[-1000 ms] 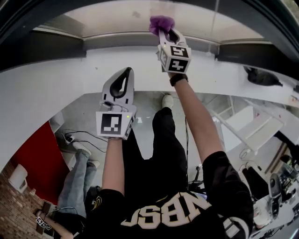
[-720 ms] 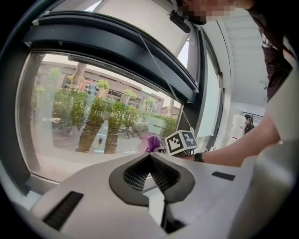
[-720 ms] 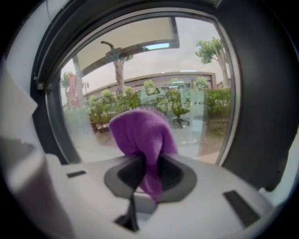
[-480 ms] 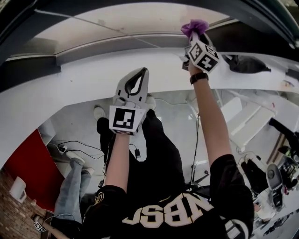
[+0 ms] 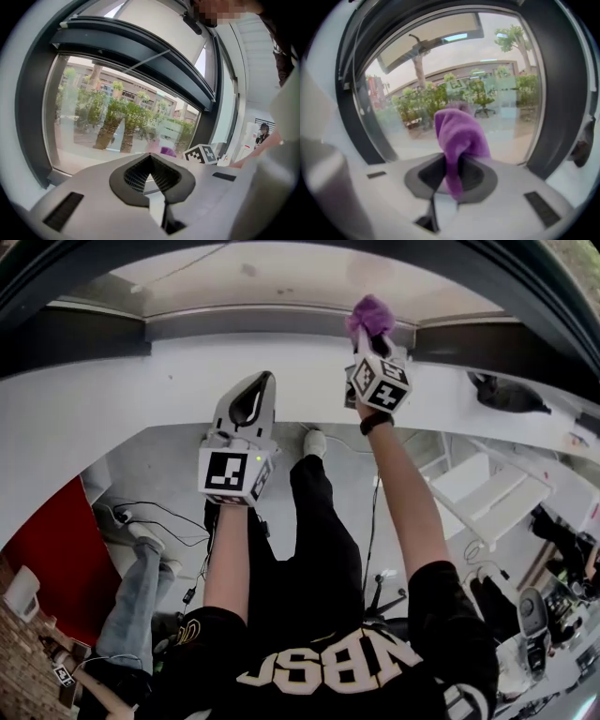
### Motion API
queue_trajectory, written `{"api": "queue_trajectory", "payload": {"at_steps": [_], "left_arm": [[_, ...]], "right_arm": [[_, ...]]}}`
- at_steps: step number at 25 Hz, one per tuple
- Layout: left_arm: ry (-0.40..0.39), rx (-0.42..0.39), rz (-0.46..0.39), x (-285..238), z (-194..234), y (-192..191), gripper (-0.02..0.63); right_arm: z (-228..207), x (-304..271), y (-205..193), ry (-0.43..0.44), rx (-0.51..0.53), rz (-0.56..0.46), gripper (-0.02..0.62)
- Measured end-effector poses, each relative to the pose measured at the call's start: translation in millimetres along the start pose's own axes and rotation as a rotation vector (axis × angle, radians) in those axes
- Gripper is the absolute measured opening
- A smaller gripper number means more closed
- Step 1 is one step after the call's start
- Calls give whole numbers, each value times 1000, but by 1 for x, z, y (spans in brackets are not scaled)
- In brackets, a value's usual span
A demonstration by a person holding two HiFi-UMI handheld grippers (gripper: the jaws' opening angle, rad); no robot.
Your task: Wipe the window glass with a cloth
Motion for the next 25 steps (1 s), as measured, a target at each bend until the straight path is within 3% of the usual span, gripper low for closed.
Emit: {"api": "queue_trajectory", "payload": {"at_steps": [10,15,17,20,25], "left_arm": [[127,-78,54,109,170,7,18],[191,-113,79,152,230,11,18],[207,-120,75,154,243,12,18],[217,-126,82,145,243,11,18],[192,-97,77,116,216,2,18]], "right_arm": [[308,-65,-114,460,75,66,73],[432,-108,-146,575,86,92,72],[453,-128,-146,575,96,111,73],[452,-148,-139,562,111,141,74],[367,-146,-109,458,159,116,74]]}}
Point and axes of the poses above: the fingertips, and each gripper's own axes: x backward along the fingers, z to its left, y out of its top, the point moved 8 cm from there along x, backward along the fingers, and after that the axes turned 11 degrees about -x, right-handed, at the moved point
